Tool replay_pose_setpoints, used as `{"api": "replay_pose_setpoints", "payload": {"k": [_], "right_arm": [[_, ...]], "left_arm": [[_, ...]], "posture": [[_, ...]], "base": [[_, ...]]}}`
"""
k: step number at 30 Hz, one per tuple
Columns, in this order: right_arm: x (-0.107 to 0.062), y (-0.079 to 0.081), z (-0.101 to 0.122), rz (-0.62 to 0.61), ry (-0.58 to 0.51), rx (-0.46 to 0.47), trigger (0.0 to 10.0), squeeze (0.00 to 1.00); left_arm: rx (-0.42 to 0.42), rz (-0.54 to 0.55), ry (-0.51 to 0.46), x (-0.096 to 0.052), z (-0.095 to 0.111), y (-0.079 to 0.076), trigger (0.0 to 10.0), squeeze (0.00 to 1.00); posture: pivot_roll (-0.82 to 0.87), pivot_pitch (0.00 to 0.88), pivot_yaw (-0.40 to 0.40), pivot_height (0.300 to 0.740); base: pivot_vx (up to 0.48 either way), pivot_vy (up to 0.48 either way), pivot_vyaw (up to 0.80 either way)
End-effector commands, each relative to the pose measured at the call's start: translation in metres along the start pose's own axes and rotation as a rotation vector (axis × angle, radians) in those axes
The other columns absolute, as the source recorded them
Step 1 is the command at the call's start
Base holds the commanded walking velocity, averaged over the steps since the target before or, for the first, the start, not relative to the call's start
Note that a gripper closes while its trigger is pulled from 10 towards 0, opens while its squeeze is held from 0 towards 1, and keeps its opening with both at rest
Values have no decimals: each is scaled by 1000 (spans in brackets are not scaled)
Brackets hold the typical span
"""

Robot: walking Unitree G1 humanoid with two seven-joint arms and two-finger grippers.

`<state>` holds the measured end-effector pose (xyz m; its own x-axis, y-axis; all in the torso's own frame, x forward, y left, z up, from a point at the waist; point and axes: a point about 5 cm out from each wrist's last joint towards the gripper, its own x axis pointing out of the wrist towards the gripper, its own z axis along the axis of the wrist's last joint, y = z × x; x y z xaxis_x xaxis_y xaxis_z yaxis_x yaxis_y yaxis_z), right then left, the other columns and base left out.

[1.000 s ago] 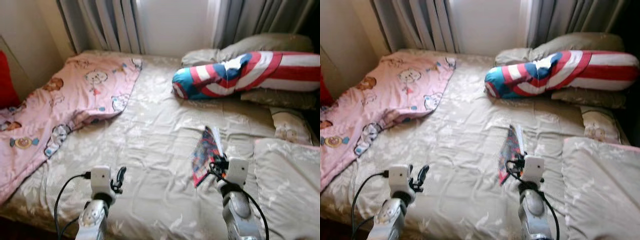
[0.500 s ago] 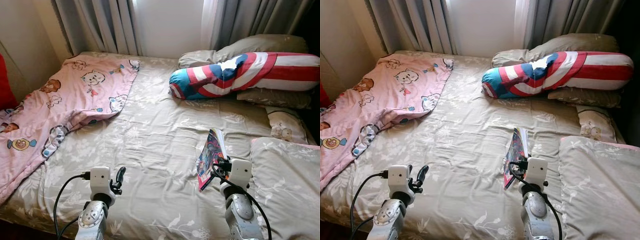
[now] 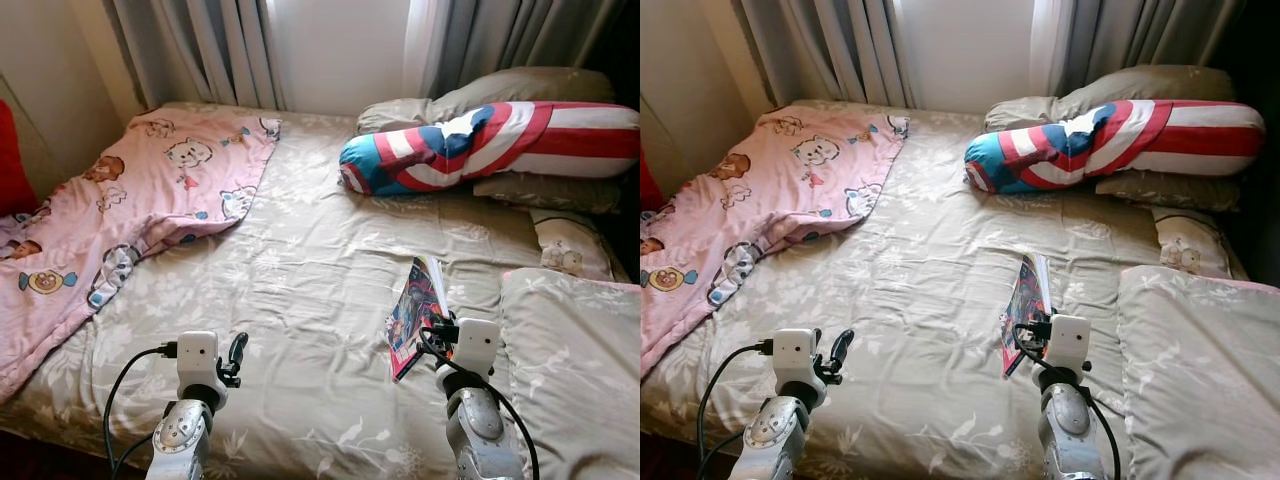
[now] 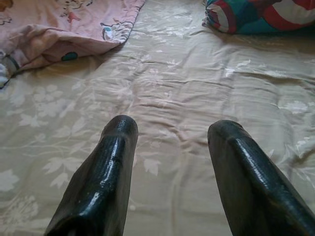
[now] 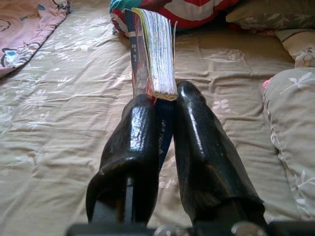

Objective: Clean up the room

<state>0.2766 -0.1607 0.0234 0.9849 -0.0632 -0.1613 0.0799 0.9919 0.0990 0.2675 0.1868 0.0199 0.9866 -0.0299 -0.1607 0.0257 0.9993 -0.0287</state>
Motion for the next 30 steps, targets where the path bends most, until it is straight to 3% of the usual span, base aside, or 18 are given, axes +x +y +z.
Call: {"api": "replay_pose_setpoints", "payload": {"k": [1, 5, 8, 30], "right_arm": [[3, 1, 9, 7, -46, -4, 10000, 0], [2, 3, 4, 12, -15, -9, 10000, 0], [1, 4, 4, 14, -19, -6, 10000, 0], [2, 0, 7, -4, -39, 8, 10000, 0]], "left_arm": [[-9, 13, -1, -2, -1, 3, 10000, 0], [-9, 16, -1, -4, -3, 3, 10000, 0], [-8, 17, 1, -6, -4, 4, 10000, 0], [-16, 16, -8, -3, 0, 3, 10000, 0]], "posture": [[-10, 48, 6, 680], [-9, 52, 7, 680], [-9, 53, 8, 657], [-9, 65, 16, 657]], "base": [[0, 0, 0], [0, 0, 0], [0, 0, 0], [0, 0, 0]]}}
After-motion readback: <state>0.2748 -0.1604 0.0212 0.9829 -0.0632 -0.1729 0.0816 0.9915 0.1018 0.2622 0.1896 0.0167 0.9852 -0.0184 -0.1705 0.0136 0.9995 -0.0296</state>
